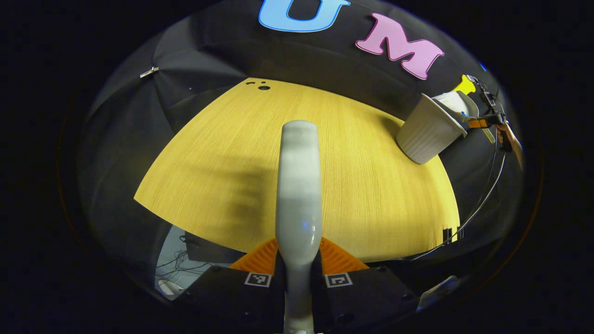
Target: Pick up the small broom and dustpan from the desktop, sweep the trash into the dustpan with the broom, and then empty the trash into the garbage bin.
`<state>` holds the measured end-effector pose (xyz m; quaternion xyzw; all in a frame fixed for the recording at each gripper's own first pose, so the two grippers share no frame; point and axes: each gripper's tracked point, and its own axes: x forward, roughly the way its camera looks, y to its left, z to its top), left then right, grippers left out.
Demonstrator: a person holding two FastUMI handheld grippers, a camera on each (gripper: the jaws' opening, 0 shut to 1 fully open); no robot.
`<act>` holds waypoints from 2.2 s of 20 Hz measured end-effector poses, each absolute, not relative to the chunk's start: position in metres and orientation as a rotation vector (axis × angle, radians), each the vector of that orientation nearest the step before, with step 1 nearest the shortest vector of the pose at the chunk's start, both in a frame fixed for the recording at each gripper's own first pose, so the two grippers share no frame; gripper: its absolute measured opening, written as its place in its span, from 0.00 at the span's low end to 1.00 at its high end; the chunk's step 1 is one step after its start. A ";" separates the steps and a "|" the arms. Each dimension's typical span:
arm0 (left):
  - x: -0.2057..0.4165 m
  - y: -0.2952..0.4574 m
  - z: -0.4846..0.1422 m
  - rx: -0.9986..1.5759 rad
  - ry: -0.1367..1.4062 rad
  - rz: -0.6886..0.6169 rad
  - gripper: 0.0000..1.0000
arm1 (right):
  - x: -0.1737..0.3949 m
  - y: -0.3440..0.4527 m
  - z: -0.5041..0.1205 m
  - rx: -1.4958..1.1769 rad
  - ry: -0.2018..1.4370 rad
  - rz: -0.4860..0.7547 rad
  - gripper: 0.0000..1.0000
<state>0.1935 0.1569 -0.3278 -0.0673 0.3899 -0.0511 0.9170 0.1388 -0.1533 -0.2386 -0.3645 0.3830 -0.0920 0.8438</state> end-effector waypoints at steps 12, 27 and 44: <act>0.217 0.150 -0.315 -0.064 0.825 -0.184 0.28 | 0.145 -0.165 -0.221 -1.291 0.677 -0.272 0.35; 0.225 0.147 -0.308 -0.160 0.797 -0.204 0.28 | 0.118 -0.175 -0.195 -1.263 0.685 -0.354 0.35; 0.222 0.147 -0.291 -0.175 0.680 -0.144 0.28 | 0.080 -0.074 -0.144 -0.674 0.538 -0.246 0.35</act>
